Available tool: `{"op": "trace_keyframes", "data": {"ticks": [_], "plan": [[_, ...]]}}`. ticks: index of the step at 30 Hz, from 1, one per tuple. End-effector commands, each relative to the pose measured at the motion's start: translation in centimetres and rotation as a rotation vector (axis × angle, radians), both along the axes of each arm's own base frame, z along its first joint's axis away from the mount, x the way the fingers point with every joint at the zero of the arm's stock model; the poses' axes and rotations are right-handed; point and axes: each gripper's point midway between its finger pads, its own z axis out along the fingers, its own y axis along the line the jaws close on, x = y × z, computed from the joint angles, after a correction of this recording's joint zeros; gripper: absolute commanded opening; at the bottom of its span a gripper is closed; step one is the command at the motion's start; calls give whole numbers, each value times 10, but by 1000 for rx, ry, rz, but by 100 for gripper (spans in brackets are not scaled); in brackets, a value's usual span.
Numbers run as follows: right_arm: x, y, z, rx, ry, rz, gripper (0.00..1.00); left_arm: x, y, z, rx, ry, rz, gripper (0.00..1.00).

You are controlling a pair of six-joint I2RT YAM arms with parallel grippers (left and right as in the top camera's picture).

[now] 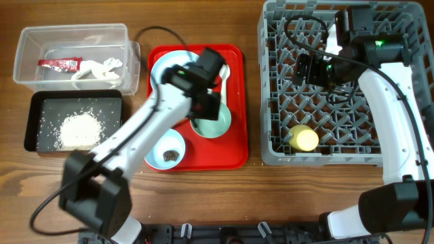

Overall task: Sort waste into correct bins and load items into the dishwasher rack
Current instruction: 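Return the emptied bowl to the red tray with left gripper, then grasp the bowl with brown food using the left gripper, then tip the bowl over the black tray to dump the brown food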

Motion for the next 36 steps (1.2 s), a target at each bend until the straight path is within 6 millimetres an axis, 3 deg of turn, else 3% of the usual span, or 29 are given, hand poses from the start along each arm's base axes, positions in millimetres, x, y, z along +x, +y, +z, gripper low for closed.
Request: {"op": "trace_keyframes", "data": {"ticks": [1,5,12,16,17,19,21,23,25,26,28,30,33,36], "plan": [[4,3,10,2,-43,25,99,-8,36,8,20,57,199,57],[6,3,11,2,-53,25,100,-39,59,-34,107,158,314,47],[6,3,11,3,-53,25,100,-52,68,-77,117,163,391,43],[6,3,11,3,-53,25,100,-55,70,-86,117,163,391,18],[6,3,11,3,-53,25,100,-55,70,-86,115,160,391,5],[6,3,11,2,-53,25,100,-55,69,-85,111,162,390,4],[6,3,11,2,-53,25,100,-57,70,-76,115,173,391,4],[6,3,11,3,-55,25,100,-51,73,-53,101,159,398,4],[7,3,11,4,-56,24,100,-33,73,-13,22,112,343,4],[7,3,11,3,-55,25,100,-19,79,16,-46,65,325,4],[7,3,11,3,-55,25,100,-4,95,46,-138,-6,330,4],[7,3,11,4,-55,25,100,6,125,63,-214,-57,383,4],[7,3,11,3,-56,25,100,24,184,82,-471,-128,398,4],[7,3,11,3,-56,25,100,27,230,100,-717,-239,378,4]]}}
